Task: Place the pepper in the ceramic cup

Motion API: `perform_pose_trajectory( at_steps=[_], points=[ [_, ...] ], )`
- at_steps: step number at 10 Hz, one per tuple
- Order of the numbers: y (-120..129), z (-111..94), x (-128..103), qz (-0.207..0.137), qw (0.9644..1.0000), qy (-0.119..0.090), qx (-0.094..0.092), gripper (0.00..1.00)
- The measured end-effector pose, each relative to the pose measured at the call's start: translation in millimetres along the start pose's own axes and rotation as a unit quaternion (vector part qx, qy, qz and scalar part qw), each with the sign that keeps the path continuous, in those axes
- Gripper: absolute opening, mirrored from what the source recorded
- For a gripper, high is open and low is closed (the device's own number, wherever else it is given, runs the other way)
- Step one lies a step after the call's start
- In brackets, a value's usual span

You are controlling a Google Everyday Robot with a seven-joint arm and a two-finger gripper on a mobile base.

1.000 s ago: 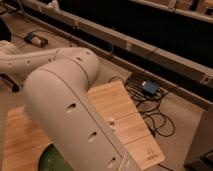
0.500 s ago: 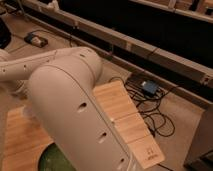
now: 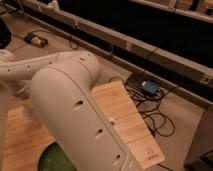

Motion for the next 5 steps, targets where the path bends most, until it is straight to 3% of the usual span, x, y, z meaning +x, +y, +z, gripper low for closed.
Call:
perform_pose_trajectory(
  at_steps=[5],
  points=[
    [-13.3, 8.4, -16.7, -0.019, 0.9998, -0.006, 0.004, 0.17]
  ],
)
